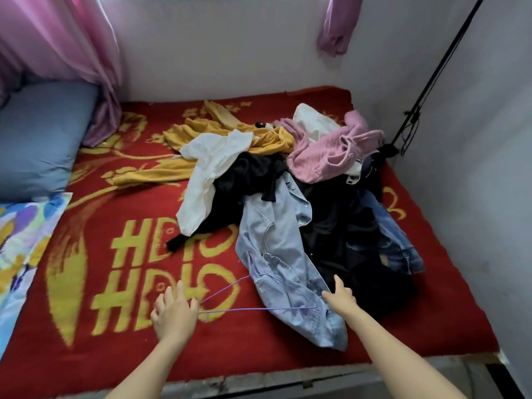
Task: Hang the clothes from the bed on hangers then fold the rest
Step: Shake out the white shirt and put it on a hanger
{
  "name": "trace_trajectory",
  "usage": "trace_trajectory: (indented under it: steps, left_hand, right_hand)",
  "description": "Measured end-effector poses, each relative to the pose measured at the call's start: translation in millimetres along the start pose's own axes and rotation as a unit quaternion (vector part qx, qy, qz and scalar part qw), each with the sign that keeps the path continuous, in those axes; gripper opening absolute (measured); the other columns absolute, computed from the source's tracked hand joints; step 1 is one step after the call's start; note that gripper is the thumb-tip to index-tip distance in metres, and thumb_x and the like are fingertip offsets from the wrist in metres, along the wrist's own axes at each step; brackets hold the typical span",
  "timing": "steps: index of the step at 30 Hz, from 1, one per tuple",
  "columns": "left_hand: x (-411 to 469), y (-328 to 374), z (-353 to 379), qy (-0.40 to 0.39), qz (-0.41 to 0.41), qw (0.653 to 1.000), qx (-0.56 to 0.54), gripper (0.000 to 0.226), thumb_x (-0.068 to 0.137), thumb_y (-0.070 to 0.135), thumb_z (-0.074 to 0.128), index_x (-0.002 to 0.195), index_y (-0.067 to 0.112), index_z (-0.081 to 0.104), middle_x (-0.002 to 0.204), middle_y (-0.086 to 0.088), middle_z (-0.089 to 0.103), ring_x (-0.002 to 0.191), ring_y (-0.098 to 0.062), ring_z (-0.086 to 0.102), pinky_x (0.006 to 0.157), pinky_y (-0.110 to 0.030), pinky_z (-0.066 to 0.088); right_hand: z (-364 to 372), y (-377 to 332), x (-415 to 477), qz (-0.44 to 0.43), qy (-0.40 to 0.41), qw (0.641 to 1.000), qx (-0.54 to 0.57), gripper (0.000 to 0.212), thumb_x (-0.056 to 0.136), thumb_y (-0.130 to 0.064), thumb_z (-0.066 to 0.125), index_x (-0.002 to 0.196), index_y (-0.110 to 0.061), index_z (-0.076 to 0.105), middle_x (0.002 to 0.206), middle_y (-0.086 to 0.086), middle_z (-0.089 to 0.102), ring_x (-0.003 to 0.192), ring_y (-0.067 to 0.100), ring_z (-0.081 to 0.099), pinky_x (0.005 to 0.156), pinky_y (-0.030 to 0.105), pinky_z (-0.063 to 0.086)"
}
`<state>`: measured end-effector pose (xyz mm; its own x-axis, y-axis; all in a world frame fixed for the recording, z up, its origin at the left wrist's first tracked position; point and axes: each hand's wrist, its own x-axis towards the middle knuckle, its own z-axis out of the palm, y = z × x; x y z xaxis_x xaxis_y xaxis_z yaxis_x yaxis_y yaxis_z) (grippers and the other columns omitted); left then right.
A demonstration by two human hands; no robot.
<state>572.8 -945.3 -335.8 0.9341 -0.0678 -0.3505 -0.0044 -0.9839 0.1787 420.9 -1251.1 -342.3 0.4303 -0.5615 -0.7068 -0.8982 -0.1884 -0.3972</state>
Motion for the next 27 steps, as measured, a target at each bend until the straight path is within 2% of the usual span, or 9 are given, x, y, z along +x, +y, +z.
trace_trajectory:
  steps: [4,7,11,14,18,19,22,24,27]
  left_hand:
    - [2.3,13.5,0.8,-0.02,0.042,0.999,0.021,0.058,0.096,0.036,0.04,0.148,0.019,0.022,0.154,-0.008,0.023,0.141,-0.026,0.019,0.11,-0.042,0.023]
    - [7.1,44.8,-1.5,-0.032,0.117,0.991,0.049,0.058,0.095,0.036,0.041,0.148,0.02,0.022,0.154,-0.008,0.023,0.14,-0.026,0.021,0.109,-0.04,0.026]
    - [-0.4,102.7,-0.7,-0.04,0.275,0.959,0.065,0.058,0.093,0.036,0.044,0.146,0.02,0.027,0.152,-0.009,0.025,0.137,-0.025,0.025,0.106,-0.038,0.031]
    - [-32.6,150.8,1.1,-0.062,0.408,0.909,0.053,0.057,0.093,0.031,0.047,0.145,0.016,0.029,0.152,-0.012,0.026,0.136,-0.028,0.027,0.106,-0.039,0.031]
    - [-109.6,194.6,11.4,-0.106,0.545,0.831,0.028,0.058,0.093,0.027,0.05,0.146,0.013,0.031,0.153,-0.015,0.023,0.137,-0.032,0.025,0.108,-0.041,0.026]
    - [-141.9,205.6,18.1,-0.121,0.59,0.798,0.02,0.057,0.093,0.027,0.051,0.145,0.012,0.032,0.153,-0.015,0.025,0.137,-0.033,0.025,0.108,-0.042,0.027]
    - [-190.7,215.4,30.8,-0.145,0.64,0.754,0.024,0.056,0.092,0.025,0.055,0.143,0.01,0.036,0.151,-0.017,0.028,0.135,-0.037,0.027,0.103,-0.047,0.032]
    - [-229.5,214.4,39.8,-0.167,0.673,0.72,0.037,0.056,0.092,0.026,0.055,0.143,0.011,0.037,0.152,-0.016,0.027,0.135,-0.037,0.025,0.103,-0.048,0.031]
    - [-297.0,205.6,58.0,-0.191,0.736,0.647,0.06,0.057,0.092,0.03,0.054,0.143,0.014,0.035,0.153,-0.014,0.025,0.136,-0.036,0.024,0.103,-0.047,0.031]
  right_hand:
    - [-5.0,16.0,-14.6,-0.004,0.013,1.0,0.025,0.068,0.094,-0.03,0.05,0.15,-0.019,0.013,0.149,0.019,0.024,0.134,0.036,0.028,0.109,0.04,0.028]
    - [-14.4,35.1,-36.7,0.019,0.067,0.994,0.082,0.062,0.095,-0.027,0.049,0.149,-0.016,0.02,0.147,0.019,0.029,0.133,0.034,0.033,0.108,0.038,0.031]
    - [-18.2,77.0,-86.8,0.075,0.181,0.964,0.179,0.057,0.094,-0.018,0.051,0.145,-0.011,0.027,0.144,0.019,0.035,0.132,0.03,0.036,0.106,0.034,0.031]
    - [-7.6,120.6,-139.5,0.124,0.241,0.928,0.257,0.054,0.098,-0.014,0.045,0.147,-0.009,0.023,0.151,0.013,0.029,0.135,0.028,0.033,0.105,0.032,0.031]
    - [17.2,177.4,-226.6,0.226,0.307,0.869,0.314,0.053,0.099,-0.016,0.043,0.148,-0.014,0.021,0.147,0.008,0.034,0.117,0.026,0.051,0.086,0.032,0.044]
    - [24.3,198.8,-260.5,0.255,0.338,0.846,0.324,0.053,0.099,-0.017,0.044,0.147,-0.015,0.023,0.146,0.008,0.036,0.12,0.026,0.049,0.086,0.032,0.044]
    - [41.9,230.6,-318.0,0.299,0.404,0.811,0.298,0.05,0.097,-0.019,0.048,0.144,-0.013,0.032,0.144,0.011,0.038,0.128,0.026,0.042,0.098,0.032,0.04]
    - [57.9,250.3,-362.8,0.319,0.435,0.785,0.306,0.05,0.096,-0.021,0.05,0.143,-0.014,0.034,0.143,0.011,0.04,0.129,0.026,0.041,0.101,0.034,0.039]
    - [87.6,276.0,-438.8,0.335,0.497,0.736,0.314,0.049,0.096,-0.023,0.05,0.143,-0.016,0.034,0.144,0.008,0.039,0.132,0.024,0.038,0.103,0.033,0.037]
